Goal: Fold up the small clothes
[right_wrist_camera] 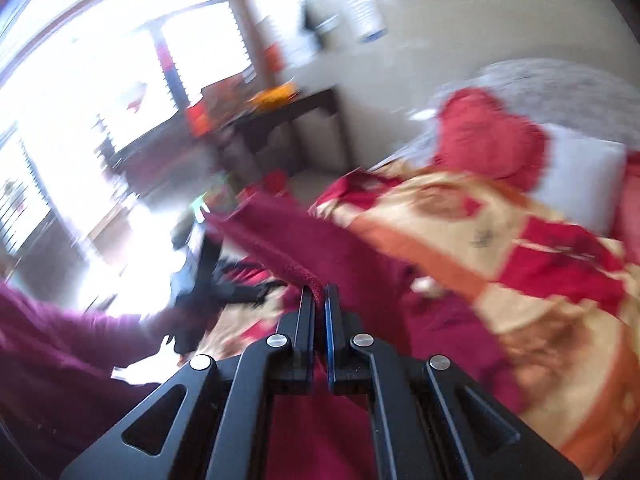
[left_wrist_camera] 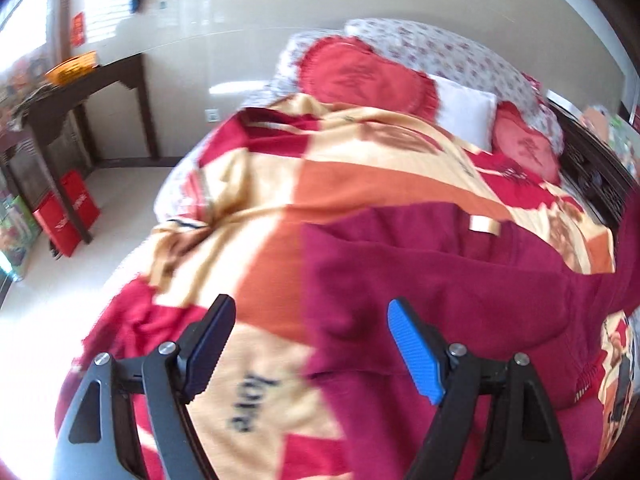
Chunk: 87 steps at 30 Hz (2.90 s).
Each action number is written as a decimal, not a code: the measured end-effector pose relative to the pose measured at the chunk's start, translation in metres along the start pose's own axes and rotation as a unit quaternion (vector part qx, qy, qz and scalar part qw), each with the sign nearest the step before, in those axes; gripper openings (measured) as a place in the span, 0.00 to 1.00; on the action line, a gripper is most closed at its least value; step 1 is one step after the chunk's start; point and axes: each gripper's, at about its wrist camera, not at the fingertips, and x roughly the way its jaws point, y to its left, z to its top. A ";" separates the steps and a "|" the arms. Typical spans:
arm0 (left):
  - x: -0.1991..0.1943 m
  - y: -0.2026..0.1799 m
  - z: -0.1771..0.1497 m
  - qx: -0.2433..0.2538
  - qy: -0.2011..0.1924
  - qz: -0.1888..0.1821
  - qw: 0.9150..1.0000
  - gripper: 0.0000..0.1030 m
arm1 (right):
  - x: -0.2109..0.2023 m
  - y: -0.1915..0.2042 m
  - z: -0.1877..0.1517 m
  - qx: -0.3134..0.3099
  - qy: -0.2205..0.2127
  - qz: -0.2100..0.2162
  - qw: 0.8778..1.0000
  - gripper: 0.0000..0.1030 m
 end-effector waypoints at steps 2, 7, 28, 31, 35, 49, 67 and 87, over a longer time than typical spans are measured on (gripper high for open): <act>-0.005 0.017 -0.002 -0.010 -0.003 0.008 1.000 0.81 | 0.041 0.010 0.002 -0.020 0.046 0.006 0.999 0.00; -0.005 0.041 -0.008 -0.031 0.002 0.003 1.000 0.81 | 0.146 0.000 -0.009 -0.033 0.152 -0.002 0.988 0.00; 0.066 -0.037 0.013 0.012 0.042 -0.068 0.997 0.81 | 0.124 -0.069 -0.058 0.129 0.073 -0.142 0.979 0.21; 0.079 -0.049 0.016 0.001 0.041 -0.071 0.997 0.70 | 0.098 -0.069 -0.084 0.163 0.065 -0.149 0.973 0.21; 0.098 -0.066 0.018 0.004 0.055 -0.074 0.996 0.48 | 0.058 -0.073 -0.128 0.228 0.047 -0.162 0.959 0.21; 0.028 -0.031 0.011 -0.033 0.025 -0.097 0.994 0.09 | 0.017 -0.089 -0.159 0.274 0.016 -0.228 0.934 0.26; 0.052 -0.031 -0.025 -0.016 0.064 -0.055 0.996 0.09 | 0.050 -0.149 -0.105 0.224 -0.003 -0.317 0.921 0.00; 0.029 -0.038 -0.042 0.006 0.076 -0.058 0.995 0.51 | 0.043 -0.123 -0.186 0.307 0.058 -0.278 0.908 0.00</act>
